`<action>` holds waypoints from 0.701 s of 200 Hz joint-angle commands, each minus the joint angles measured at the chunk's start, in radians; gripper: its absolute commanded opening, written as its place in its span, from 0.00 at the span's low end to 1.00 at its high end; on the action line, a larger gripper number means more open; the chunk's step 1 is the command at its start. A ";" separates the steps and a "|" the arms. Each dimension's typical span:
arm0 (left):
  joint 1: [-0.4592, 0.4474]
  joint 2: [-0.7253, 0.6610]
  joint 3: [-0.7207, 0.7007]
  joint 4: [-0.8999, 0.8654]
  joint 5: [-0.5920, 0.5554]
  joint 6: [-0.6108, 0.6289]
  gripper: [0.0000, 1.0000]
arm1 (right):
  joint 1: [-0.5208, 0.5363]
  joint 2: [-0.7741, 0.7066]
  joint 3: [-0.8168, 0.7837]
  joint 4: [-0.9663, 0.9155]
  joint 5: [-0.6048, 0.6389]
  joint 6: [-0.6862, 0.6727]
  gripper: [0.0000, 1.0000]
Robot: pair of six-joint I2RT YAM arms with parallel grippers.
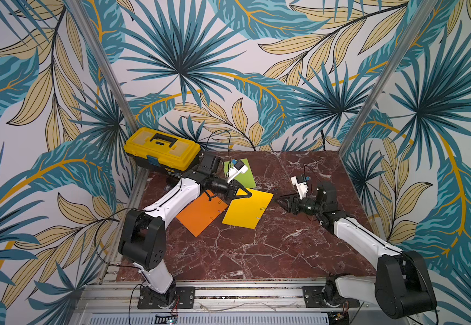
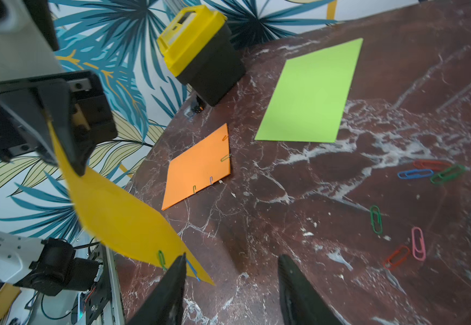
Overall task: Unclip the paperclips from the documents
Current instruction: Place the paper clip at the center of the board, then adjust the document.
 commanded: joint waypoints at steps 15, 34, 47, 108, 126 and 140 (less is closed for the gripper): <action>0.007 0.038 0.069 0.054 0.072 -0.053 0.00 | 0.009 -0.040 -0.017 0.137 -0.127 0.011 0.57; 0.007 0.046 0.086 0.054 0.082 -0.057 0.00 | 0.010 -0.039 -0.012 0.161 -0.147 0.017 0.59; 0.006 0.050 0.094 0.055 0.085 -0.058 0.00 | 0.015 -0.031 -0.002 0.168 -0.160 0.019 0.59; 0.002 0.062 0.106 0.055 0.117 -0.065 0.00 | 0.060 0.054 0.070 0.190 -0.198 0.014 0.59; 0.001 0.061 0.100 0.056 0.117 -0.064 0.00 | 0.079 0.074 0.094 0.214 -0.206 0.028 0.56; 0.000 0.061 0.095 0.055 0.116 -0.063 0.00 | 0.095 0.088 0.111 0.228 -0.216 0.040 0.53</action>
